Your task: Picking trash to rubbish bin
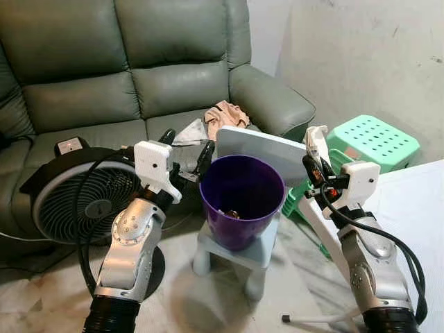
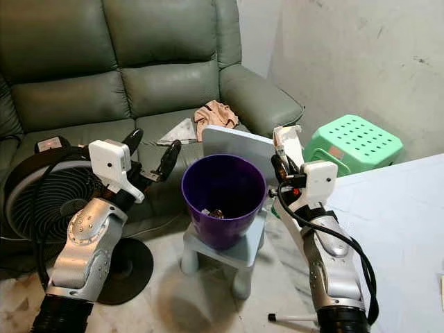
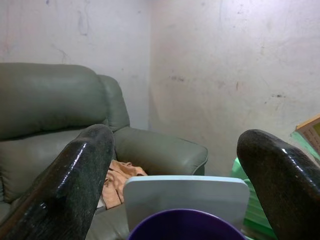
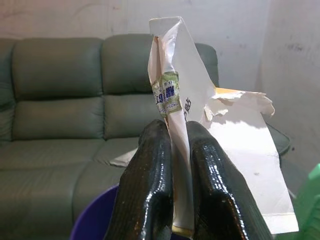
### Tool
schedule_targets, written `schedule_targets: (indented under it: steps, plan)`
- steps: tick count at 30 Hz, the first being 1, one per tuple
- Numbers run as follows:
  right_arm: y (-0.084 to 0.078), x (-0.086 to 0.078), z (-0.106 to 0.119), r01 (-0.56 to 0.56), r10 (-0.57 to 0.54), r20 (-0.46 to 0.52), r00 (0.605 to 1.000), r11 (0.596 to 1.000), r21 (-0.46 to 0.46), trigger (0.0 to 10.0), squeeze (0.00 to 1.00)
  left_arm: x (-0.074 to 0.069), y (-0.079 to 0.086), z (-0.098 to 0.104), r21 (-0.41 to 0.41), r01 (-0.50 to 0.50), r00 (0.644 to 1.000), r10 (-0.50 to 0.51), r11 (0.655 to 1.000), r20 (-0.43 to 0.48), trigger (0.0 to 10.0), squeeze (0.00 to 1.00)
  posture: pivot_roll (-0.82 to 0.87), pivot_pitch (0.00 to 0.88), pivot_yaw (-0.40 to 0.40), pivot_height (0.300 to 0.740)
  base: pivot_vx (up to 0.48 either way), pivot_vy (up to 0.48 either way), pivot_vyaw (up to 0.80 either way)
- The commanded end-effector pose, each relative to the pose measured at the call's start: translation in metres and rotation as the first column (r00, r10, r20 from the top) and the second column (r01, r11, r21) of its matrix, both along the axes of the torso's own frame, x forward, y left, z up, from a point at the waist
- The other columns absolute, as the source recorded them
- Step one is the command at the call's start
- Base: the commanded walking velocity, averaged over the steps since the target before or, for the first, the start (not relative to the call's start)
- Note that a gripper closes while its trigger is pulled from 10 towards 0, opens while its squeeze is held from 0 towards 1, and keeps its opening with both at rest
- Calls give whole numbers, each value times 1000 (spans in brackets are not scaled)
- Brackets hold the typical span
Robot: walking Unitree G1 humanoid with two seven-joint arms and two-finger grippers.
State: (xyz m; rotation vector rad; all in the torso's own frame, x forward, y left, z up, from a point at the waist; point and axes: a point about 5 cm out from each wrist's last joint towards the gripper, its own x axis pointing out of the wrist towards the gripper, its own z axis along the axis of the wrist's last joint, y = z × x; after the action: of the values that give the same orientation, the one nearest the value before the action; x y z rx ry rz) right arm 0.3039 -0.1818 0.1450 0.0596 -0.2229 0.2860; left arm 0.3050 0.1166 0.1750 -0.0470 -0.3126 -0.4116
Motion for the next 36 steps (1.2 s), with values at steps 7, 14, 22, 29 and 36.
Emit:
schedule_targets:
  steps: [7, 14, 22, 29, 36]
  plan:
    - [-5, 0, 2, 13, -13, 15, 1000, 1000, -4, 10000, 0, 1, -5, 3, 18, 16, 1000, -16, 1000, 1, 10000, 0, -26, 34, 14, 740, 0, 0, 0]
    - [-7, 8, 10, -19, 19, 10, 1000, 999, -29, 10000, 0, -1, -5, 1, -16, -27, 1000, 28, 999, 6, 10000, 0, -20, 32, -57, 740, 0, 0, 0]
    - [-1, 9, 12, -25, 26, 28, 999, 999, -29, 10000, 0, 1, -1, -1, -16, -27, 1000, 27, 1000, -6, 10000, 0, -47, 36, 6, 740, 0, 0, 0]
    - [-2, 4, 7, 0, 0, 30, 1000, 1000, -10, 10000, 0, 4, -4, 2, 17, 19, 1000, -19, 1000, -5, 10000, 0, -58, 46, 30, 740, 0, 0, 0]
    - [-6, 3, 10, -2, 3, 23, 1000, 1000, -22, 10000, 0, 2, -7, -1, -3, 8, 1000, -8, 1000, -9, 10000, 0, -65, 44, -5, 740, 0, 0, 0]
